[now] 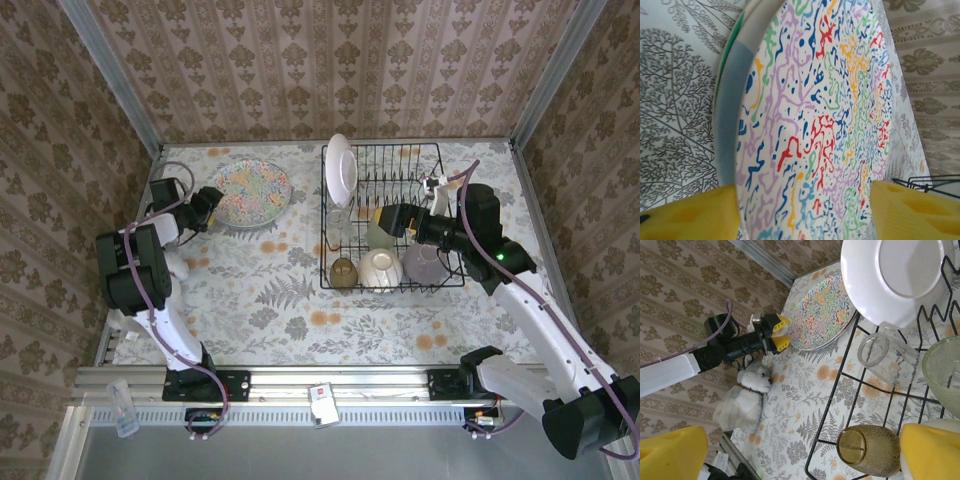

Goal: Unload the mixed dishes from the dish rack

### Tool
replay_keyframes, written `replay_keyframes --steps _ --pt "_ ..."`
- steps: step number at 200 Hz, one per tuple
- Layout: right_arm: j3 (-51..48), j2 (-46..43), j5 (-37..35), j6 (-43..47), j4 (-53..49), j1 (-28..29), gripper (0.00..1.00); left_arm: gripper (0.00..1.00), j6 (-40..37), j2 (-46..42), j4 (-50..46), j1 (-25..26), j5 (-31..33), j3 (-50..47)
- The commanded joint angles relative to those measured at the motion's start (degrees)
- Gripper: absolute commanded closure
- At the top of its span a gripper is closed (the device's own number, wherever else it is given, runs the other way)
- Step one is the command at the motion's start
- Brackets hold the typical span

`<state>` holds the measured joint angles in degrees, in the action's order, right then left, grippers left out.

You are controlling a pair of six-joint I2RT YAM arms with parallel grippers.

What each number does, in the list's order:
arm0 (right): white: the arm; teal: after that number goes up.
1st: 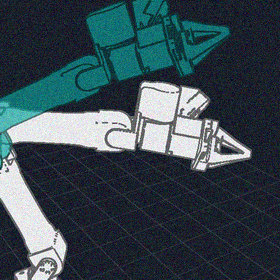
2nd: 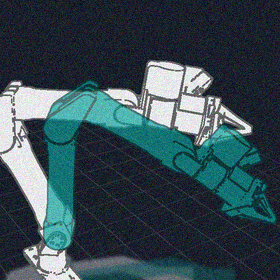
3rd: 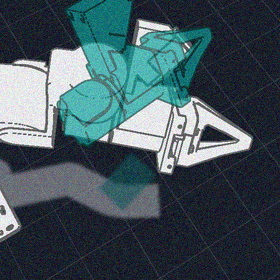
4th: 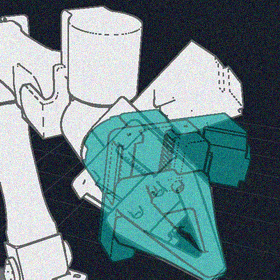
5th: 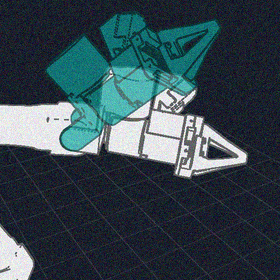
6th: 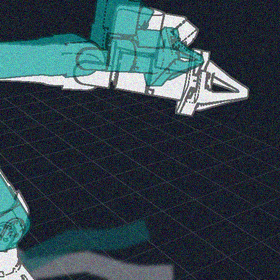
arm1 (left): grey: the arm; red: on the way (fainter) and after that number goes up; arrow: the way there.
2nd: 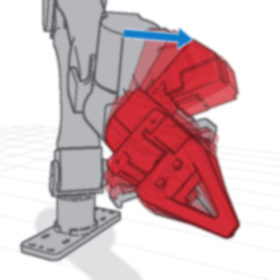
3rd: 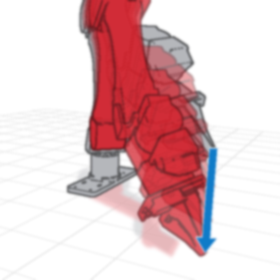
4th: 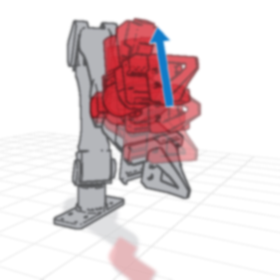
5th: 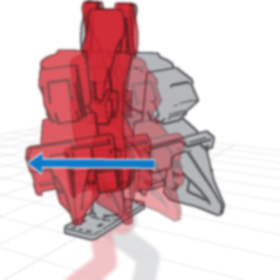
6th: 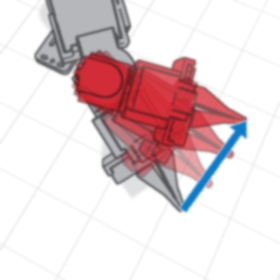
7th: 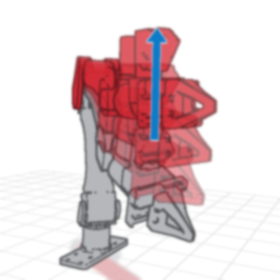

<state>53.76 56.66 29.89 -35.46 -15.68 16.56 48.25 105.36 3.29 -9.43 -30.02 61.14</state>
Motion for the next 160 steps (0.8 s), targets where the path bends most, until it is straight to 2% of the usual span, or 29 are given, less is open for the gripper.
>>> replay_keyframes --steps 1,27,51,105,133,160 --pt "-0.8 -1.2 -1.3 1.2 -0.3 0.4 0.0 0.2 -3.7 -2.5 -6.7 0.4 2.4 3.3" --pt "-0.7 -1.2 -1.8 1.3 -0.9 0.5 0.0 0.08 -5.1 -2.5 -9.2 0.6 3.3 4.7" --pt "-0.4 -1.3 -2.8 1.8 -1.9 0.5 0.0 0.0 -6.0 -2.7 -11.8 0.8 4.6 5.8" --pt "0.5 -0.8 -6.0 3.0 -4.5 0.9 0.0 0.0 -8.7 -6.4 -19.1 0.8 9.4 6.8" --pt "1.4 -0.3 -9.2 4.1 -6.8 1.5 0.0 0.0 -11.0 -10.9 -23.3 0.9 12.5 6.7" --pt "3.1 1.2 -13.0 5.1 -9.5 2.3 0.0 0.0 -12.3 -16.6 -25.0 1.2 12.7 5.0"
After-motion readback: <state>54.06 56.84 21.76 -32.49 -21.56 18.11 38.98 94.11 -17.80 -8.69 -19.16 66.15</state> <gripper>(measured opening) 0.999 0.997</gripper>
